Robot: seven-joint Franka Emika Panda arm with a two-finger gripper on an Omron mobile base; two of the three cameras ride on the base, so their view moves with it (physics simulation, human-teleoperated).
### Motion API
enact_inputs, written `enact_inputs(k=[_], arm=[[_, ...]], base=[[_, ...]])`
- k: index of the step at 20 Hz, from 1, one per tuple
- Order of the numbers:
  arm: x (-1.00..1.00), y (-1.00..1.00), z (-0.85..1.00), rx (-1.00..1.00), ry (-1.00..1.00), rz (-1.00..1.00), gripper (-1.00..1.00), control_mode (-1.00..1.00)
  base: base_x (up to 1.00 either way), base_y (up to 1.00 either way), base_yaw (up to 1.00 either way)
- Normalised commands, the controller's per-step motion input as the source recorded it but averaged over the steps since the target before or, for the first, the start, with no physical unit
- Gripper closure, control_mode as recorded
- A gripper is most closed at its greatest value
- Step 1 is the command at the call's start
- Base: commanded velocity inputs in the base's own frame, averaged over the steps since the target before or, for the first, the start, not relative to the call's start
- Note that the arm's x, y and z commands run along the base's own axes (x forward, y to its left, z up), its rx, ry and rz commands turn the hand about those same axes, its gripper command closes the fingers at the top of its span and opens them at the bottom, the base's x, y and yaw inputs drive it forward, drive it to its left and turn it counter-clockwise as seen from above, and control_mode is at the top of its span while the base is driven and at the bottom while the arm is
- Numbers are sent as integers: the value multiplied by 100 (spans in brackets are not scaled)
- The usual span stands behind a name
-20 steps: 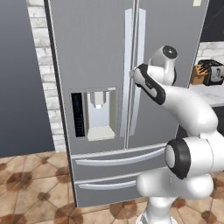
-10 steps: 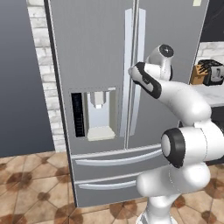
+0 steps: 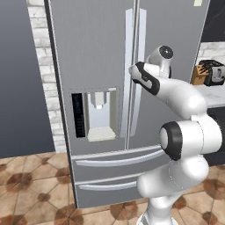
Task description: Open the fridge, grab two sodas, and place both sodas inside the bowl with ice on the dining counter.
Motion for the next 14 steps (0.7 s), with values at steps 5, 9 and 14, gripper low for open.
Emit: enact_inputs(k=[5, 9, 14], arm=[[28, 3, -5, 0, -2, 0, -100, -100], [21, 10, -10, 0, -1, 2, -100, -100], [11, 19, -9, 0, 0, 5, -100, -100]], base=[[0, 0, 0], [0, 0, 0], [0, 0, 0]])
